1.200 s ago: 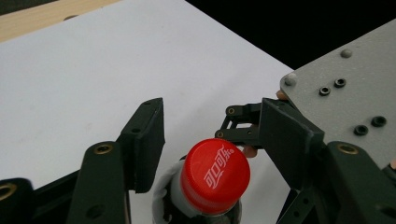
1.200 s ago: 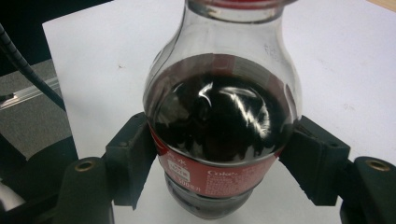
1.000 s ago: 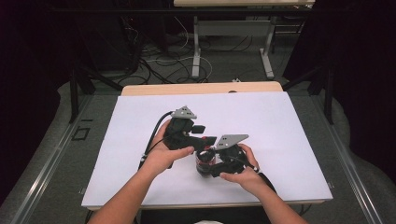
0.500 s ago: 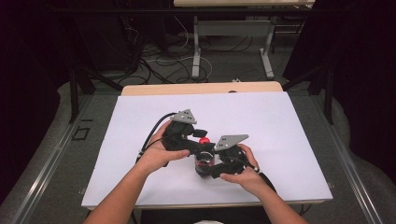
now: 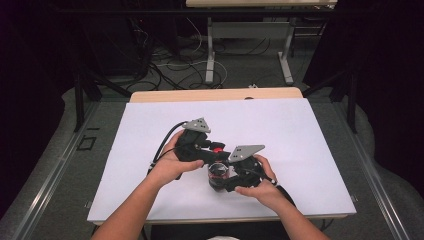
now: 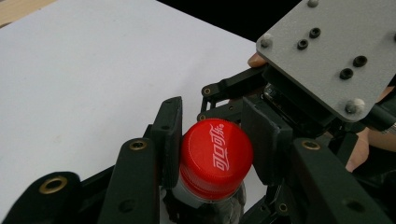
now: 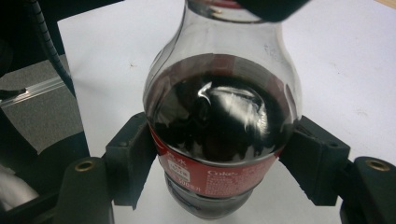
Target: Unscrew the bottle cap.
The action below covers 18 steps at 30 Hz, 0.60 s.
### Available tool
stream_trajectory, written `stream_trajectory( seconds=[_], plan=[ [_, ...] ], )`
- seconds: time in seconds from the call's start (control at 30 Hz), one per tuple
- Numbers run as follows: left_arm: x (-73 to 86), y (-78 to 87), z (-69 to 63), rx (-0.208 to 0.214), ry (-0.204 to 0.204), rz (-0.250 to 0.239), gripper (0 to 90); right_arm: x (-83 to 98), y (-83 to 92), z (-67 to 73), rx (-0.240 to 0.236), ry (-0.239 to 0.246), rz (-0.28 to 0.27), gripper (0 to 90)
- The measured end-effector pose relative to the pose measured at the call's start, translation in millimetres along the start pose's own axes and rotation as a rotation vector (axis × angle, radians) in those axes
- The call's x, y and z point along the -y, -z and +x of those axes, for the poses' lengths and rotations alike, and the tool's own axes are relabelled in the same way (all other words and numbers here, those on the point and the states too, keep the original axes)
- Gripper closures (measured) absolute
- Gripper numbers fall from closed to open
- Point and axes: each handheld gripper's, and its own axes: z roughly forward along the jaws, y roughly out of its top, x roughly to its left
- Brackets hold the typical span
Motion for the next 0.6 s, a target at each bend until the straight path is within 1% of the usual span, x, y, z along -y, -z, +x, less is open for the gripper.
stream_trajectory(
  seconds=[0.03, 0.07, 0.1, 0.13, 0.17, 0.2, 0.23, 0.27, 0.3, 0.33, 0.37, 0.4, 0.43, 0.5, 0.53, 0.57, 0.6],
  plan=[
    [0.0, 0.0, 0.0, 0.000, 0.000, 0.000, 60.7, 0.4, -0.2, 0.5, 0.008, -0.011, -0.004, 29.7],
    [0.1, -1.5, -1.5, -0.017, 0.012, -0.010, 60.8, 0.4, 0.0, 0.3, 0.012, -0.013, -0.003, 29.7],
    [-1.9, -2.3, -3.6, -0.040, 0.022, -0.005, 60.8, 0.7, -0.1, -0.1, 0.022, -0.013, -0.009, 29.7],
    [-1.9, -2.3, -3.6, -0.040, 0.022, -0.005, 60.9, 0.8, -0.2, -0.9, 0.029, -0.012, -0.011, 29.7],
    [-3.4, -4.7, -6.7, -0.081, 0.040, -0.013, 60.9, 0.7, 0.6, -1.2, 0.029, -0.018, -0.001, 29.7],
    [-3.4, -4.7, -6.7, -0.081, 0.040, -0.013, 60.9, 1.1, 0.2, -1.4, 0.037, -0.021, -0.012, 29.7],
    [-4.1, -5.8, -7.9, -0.093, 0.052, -0.019, 61.0, 1.0, 0.7, -2.0, 0.042, -0.026, -0.009, 29.7],
    [-4.7, -6.7, -9.5, -0.107, 0.076, -0.021, 61.0, 1.1, 1.0, -2.6, 0.047, -0.030, -0.012, 29.7],
    [-5.3, -7.9, -10.1, -0.122, 0.084, -0.034, 61.0, 1.3, 1.0, -3.2, 0.051, -0.034, -0.017, 29.7],
    [-7.1, -9.3, -12.2, -0.150, 0.146, -0.034, 61.0, 1.1, 1.6, -3.6, 0.057, -0.041, -0.013, 29.7],
    [-8.0, -10.2, -13.0, -0.161, 0.168, -0.035, 61.0, 1.1, 1.8, -3.5, 0.067, -0.043, -0.013, 29.7],
    [-8.0, -10.2, -13.0, -0.161, 0.168, -0.035, 61.0, 1.2, 1.8, -3.5, 0.078, -0.045, -0.013, 29.7],
    [-9.6, -12.9, -14.2, -0.201, 0.182, -0.038, 61.0, 1.4, 1.8, -3.6, 0.090, -0.049, -0.017, 29.7],
    [-11.7, -16.2, -16.6, -0.233, 0.238, -0.046, 61.1, 1.6, 1.8, -3.9, 0.105, -0.058, -0.008, 29.7],
    [-12.5, -16.6, -16.9, -0.245, 0.242, -0.036, 61.1, 1.8, 1.7, -4.5, 0.117, -0.050, -0.005, 29.7],
    [-12.5, -16.6, -16.9, -0.245, 0.242, -0.036, 61.2, 1.7, 1.2, -4.4, 0.126, -0.059, -0.007, 29.7],
    [-13.2, -18.7, -18.0, -0.261, 0.273, -0.055, 61.2, 1.8, 1.5, -4.7, 0.131, -0.067, -0.005, 29.7]
  ],
)
